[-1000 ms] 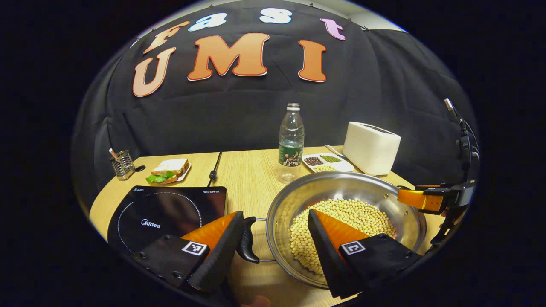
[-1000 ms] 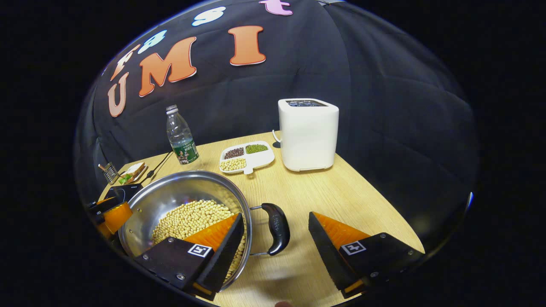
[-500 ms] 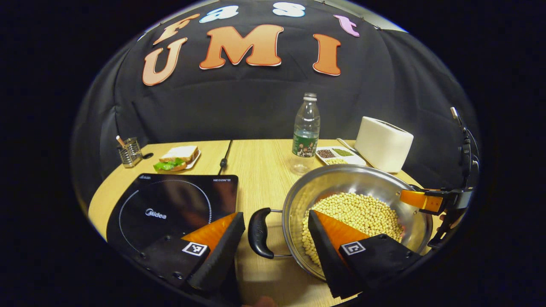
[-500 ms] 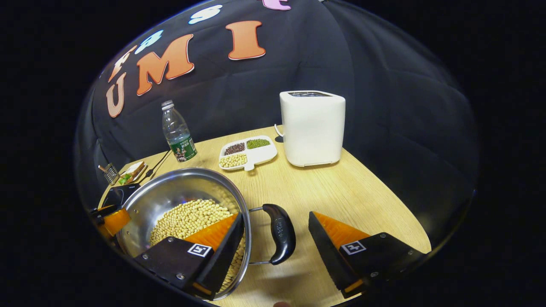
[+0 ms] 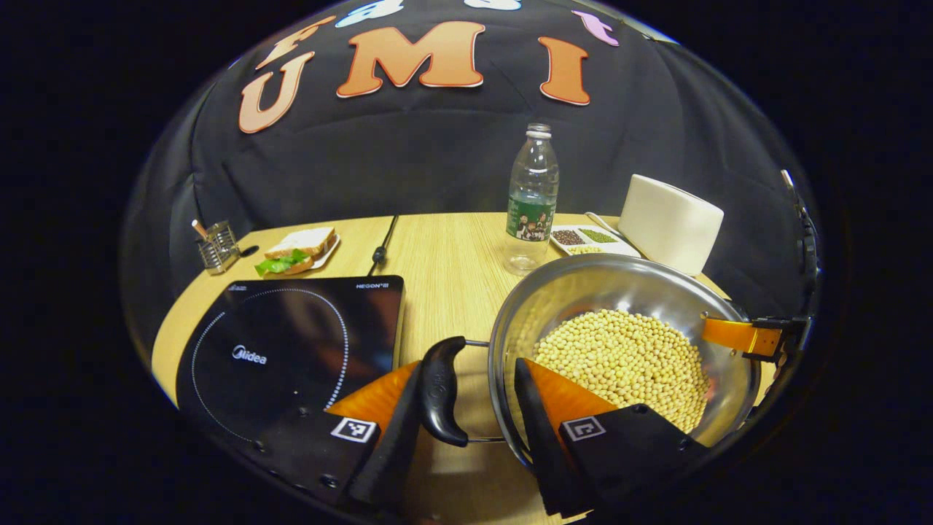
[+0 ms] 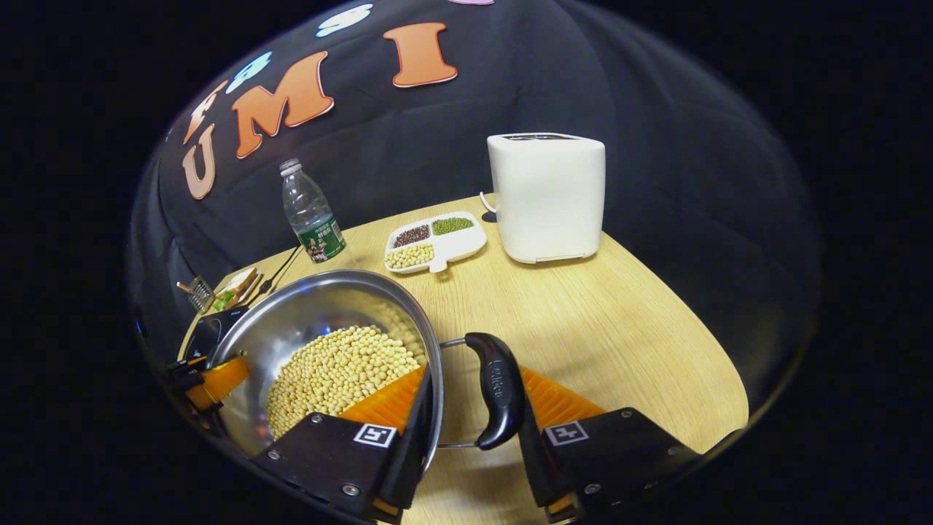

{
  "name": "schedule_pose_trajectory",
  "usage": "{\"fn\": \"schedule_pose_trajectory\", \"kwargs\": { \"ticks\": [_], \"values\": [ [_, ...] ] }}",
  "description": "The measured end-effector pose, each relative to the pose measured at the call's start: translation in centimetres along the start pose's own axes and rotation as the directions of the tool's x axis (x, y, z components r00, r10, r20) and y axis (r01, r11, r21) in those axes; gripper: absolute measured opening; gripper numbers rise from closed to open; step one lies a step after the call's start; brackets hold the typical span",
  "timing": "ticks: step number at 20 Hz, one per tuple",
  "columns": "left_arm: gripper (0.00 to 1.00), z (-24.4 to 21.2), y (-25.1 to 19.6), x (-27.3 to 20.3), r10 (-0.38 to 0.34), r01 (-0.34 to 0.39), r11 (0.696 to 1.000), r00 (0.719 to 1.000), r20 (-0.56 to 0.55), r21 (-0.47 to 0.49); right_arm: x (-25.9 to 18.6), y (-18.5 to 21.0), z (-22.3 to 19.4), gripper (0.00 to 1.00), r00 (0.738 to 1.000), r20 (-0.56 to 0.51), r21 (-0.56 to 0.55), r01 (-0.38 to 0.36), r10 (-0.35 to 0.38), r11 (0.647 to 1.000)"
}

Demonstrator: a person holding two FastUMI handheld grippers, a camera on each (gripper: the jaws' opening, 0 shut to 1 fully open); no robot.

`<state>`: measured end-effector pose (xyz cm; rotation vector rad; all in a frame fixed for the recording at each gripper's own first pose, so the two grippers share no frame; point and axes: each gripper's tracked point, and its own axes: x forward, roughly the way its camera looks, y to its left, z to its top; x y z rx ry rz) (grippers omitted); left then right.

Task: First push the handle of the pot to place it horizontally, then grasp the pot with both hands and set it on the induction cooktop.

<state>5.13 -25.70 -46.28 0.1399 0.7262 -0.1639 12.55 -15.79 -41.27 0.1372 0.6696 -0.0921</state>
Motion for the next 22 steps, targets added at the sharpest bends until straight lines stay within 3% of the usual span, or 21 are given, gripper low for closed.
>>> {"fn": "schedule_pose_trajectory", "kwargs": {
  "ticks": [3,6,9,11,12,13,14,18,22],
  "values": [
    [0.66,0.0,-0.1,-0.3,0.024,-0.024,1.000,1.000,-0.020,-0.001,-0.3,0.0,-0.1,0.54,1.000,0.001,0.018,0.009,-0.009,1.000],
    [0.62,0.1,0.1,-0.1,0.015,-0.015,1.000,0.999,-0.041,0.004,-0.5,0.4,-0.4,0.49,1.000,-0.015,0.078,0.013,-0.012,0.997],
    [0.64,0.2,0.7,-1.5,-0.002,0.000,1.000,0.998,-0.066,-0.023,-1.9,0.9,-0.4,0.49,1.000,-0.010,0.089,0.018,-0.017,0.996],
    [0.58,1.1,1.1,-2.8,-0.008,0.007,1.000,0.999,-0.042,-0.023,-3.6,1.4,0.5,0.48,1.000,0.006,0.096,0.015,-0.015,0.995],
    [0.64,1.8,1.3,-3.5,-0.012,0.011,0.999,1.000,-0.026,-0.031,-4.3,1.7,1.0,0.48,1.000,0.020,0.094,0.012,-0.014,0.996],
    [0.58,2.4,1.6,-4.0,-0.015,0.015,0.999,1.000,-0.016,-0.036,-5.2,2.1,1.5,0.48,0.999,0.035,0.092,0.010,-0.014,0.996],
    [0.64,3.0,2.0,-4.7,-0.019,0.018,0.999,1.000,-0.006,-0.040,-5.9,2.7,2.1,0.48,0.999,0.044,0.091,0.009,-0.013,0.996],
    [0.58,5.6,4.2,-7.4,-0.018,0.020,0.999,0.999,0.031,-0.048,-8.4,5.4,4.0,0.48,0.997,0.081,0.087,-0.009,0.001,0.996],
    [0.60,7.3,7.3,-9.4,-0.007,0.010,0.999,0.999,0.048,-0.054,-9.7,8.8,4.9,0.48,0.996,0.090,0.092,-0.032,0.024,0.995]
  ]
}}
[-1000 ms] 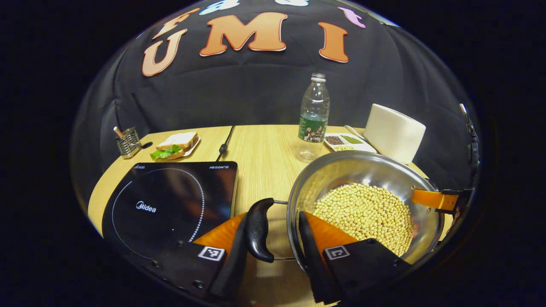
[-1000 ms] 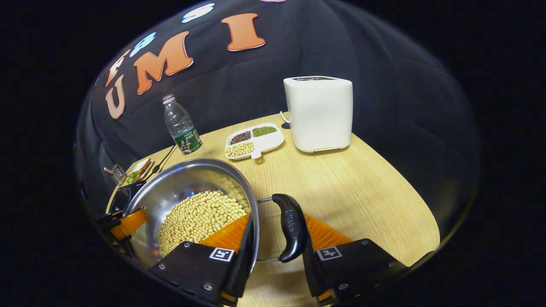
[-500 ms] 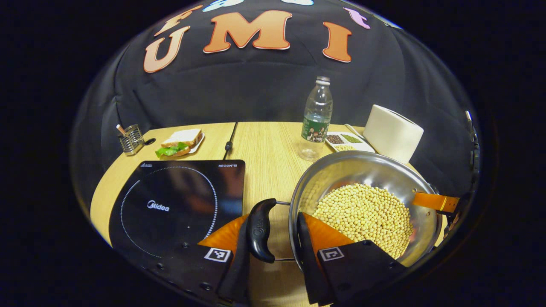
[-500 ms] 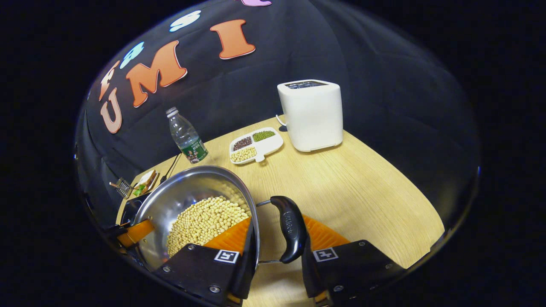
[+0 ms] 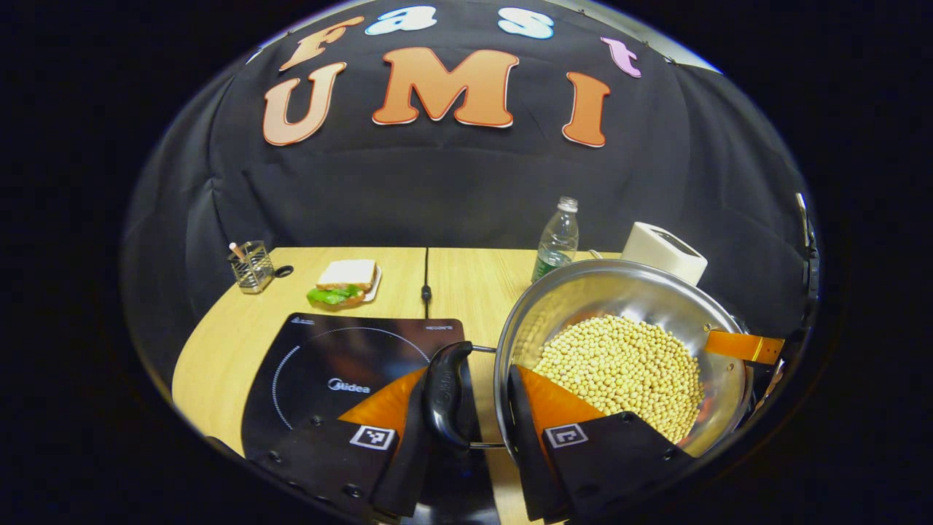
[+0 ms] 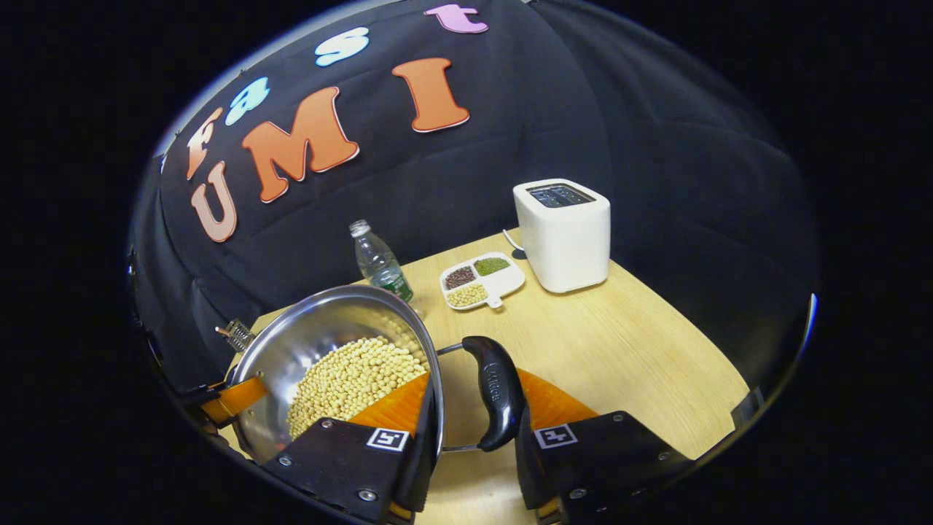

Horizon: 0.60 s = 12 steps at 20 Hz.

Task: First push the handle of the pot to place it horizontally, then grasp the pot with both hands and set it on the induction cooktop.

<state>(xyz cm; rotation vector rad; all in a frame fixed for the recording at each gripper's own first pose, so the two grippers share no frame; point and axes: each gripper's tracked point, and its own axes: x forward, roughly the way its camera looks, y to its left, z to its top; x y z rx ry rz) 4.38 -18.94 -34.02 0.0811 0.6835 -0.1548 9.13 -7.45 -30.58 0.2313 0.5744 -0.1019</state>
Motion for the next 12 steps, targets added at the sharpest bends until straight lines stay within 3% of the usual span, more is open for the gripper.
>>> {"fn": "schedule_pose_trajectory", "kwargs": {
  "ticks": [12],
  "values": [
    [0.58,2.3,10.6,-3.3,0.079,-0.079,0.997,0.997,0.013,-0.024,-0.2,11.0,-0.9,0.48,0.994,-0.022,0.005,-0.106,0.107,0.994]
  ]
}}
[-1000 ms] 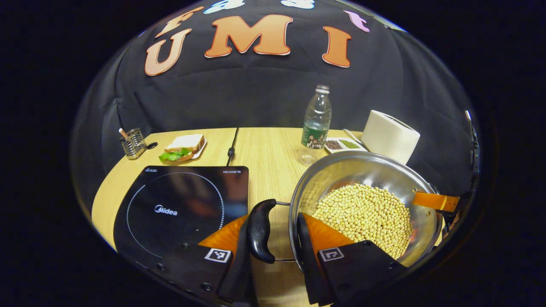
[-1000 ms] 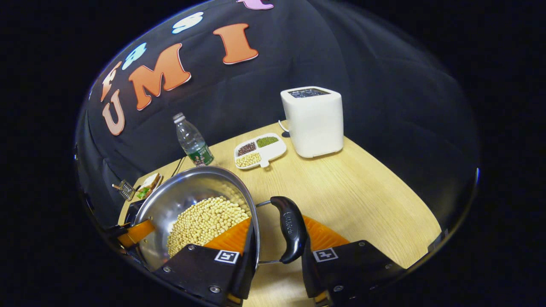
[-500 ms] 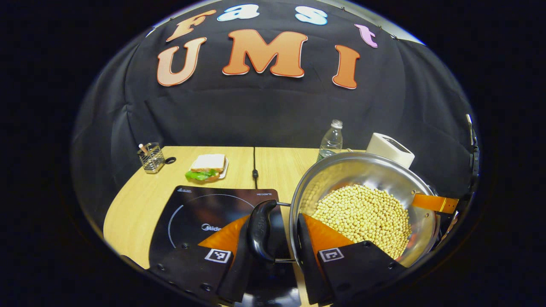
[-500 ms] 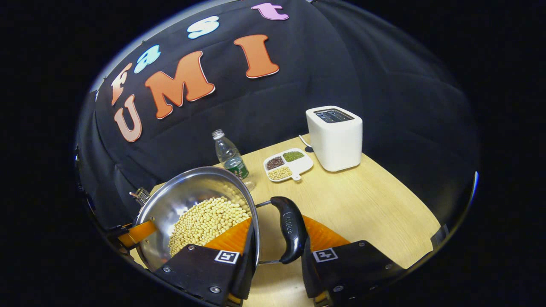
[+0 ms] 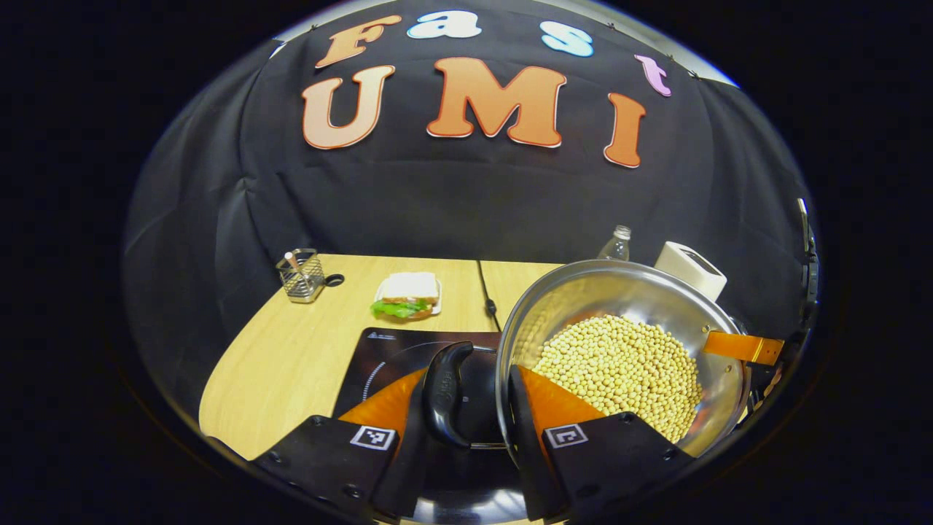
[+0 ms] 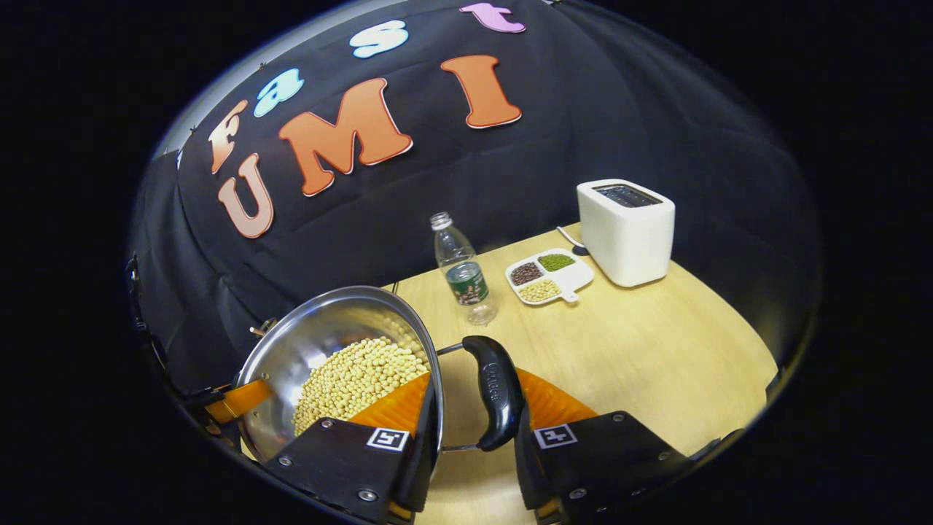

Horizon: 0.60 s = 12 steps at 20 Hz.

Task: First push the handle of the pot to place it horizontally, then grasp the pot with both hands and set it on the induction cooktop.

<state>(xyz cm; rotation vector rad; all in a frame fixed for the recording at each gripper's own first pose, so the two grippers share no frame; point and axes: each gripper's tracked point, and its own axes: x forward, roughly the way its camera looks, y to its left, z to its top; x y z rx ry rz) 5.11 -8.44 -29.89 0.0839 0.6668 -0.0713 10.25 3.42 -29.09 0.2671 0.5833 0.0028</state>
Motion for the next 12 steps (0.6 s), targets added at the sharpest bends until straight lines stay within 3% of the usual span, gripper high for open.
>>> {"fn": "schedule_pose_trajectory", "kwargs": {
  "ticks": [12],
  "values": [
    [0.60,-2.3,10.0,-0.1,0.099,-0.099,0.995,0.995,-0.020,-0.025,3.3,8.4,-4.5,0.48,0.994,-0.077,-0.022,-0.079,0.077,0.997]
  ]
}}
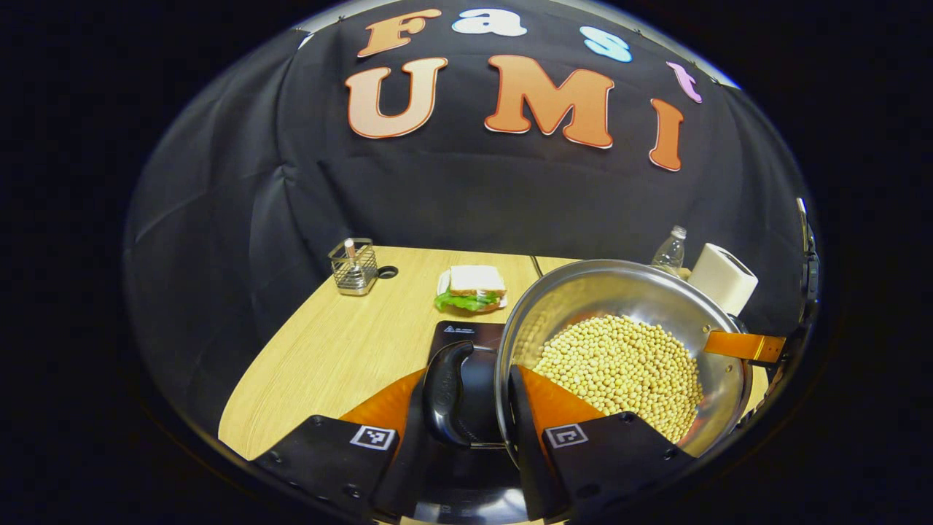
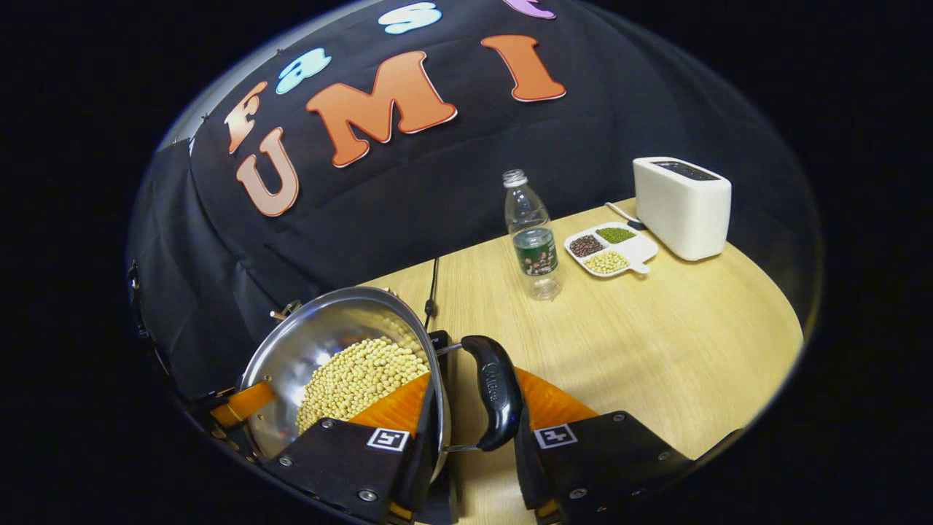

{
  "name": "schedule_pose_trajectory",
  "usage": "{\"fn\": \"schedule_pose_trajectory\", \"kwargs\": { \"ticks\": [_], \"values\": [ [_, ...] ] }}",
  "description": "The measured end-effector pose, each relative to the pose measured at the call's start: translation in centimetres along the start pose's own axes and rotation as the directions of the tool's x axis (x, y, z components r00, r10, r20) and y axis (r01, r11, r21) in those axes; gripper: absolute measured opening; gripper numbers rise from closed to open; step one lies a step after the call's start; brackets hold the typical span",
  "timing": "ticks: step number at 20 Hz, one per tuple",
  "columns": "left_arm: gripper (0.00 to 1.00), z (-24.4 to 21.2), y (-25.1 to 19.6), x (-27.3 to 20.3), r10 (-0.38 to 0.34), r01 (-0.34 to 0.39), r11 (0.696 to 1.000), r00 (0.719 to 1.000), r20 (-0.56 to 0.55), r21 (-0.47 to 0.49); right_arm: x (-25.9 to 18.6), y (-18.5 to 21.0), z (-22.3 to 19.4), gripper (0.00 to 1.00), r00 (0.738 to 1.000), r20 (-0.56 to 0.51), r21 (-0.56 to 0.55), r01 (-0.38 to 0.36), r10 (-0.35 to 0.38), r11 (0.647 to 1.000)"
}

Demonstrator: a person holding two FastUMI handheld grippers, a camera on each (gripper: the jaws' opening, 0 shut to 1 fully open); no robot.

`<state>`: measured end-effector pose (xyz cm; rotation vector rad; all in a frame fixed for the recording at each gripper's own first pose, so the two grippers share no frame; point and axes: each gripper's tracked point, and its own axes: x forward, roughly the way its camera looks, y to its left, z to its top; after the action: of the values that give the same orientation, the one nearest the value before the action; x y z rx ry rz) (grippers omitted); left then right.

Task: First push the handle of the pot to place it horizontally, then grasp the pot with both hands and set it on the induction cooktop.

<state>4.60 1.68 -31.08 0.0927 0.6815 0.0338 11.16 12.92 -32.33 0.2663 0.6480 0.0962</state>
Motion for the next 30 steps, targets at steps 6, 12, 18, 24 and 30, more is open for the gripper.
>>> {"fn": "schedule_pose_trajectory", "kwargs": {
  "ticks": [6,12,18,24,30],
  "values": [
    [0.60,-1.7,3.0,1.6,0.032,-0.033,0.999,0.999,-0.036,-0.004,2.4,2.1,-2.5,0.48,0.999,-0.049,-0.004,-0.018,0.018,1.000],
    [0.64,-3.1,3.9,3.0,0.027,-0.028,1.000,0.997,-0.073,-0.013,3.7,2.3,-3.9,0.48,0.997,-0.076,-0.003,-0.002,0.001,1.000],
    [0.58,-3.1,4.1,3.9,0.011,-0.012,1.000,0.997,-0.071,-0.018,4.0,2.3,-4.0,0.50,0.998,-0.067,-0.010,0.014,-0.015,1.000],
    [0.70,-3.1,4.9,3.7,0.034,-0.036,0.999,0.998,-0.059,-0.036,3.5,2.5,-3.1,0.65,0.999,-0.035,-0.033,0.005,-0.006,0.999],
    [1.00,2.0,5.7,0.0,0.132,-0.132,0.991,0.985,0.113,-0.014,0.2,0.5,0.2,0.96,0.999,0.044,-0.129,0.032,-0.027,0.991]
  ]
}}
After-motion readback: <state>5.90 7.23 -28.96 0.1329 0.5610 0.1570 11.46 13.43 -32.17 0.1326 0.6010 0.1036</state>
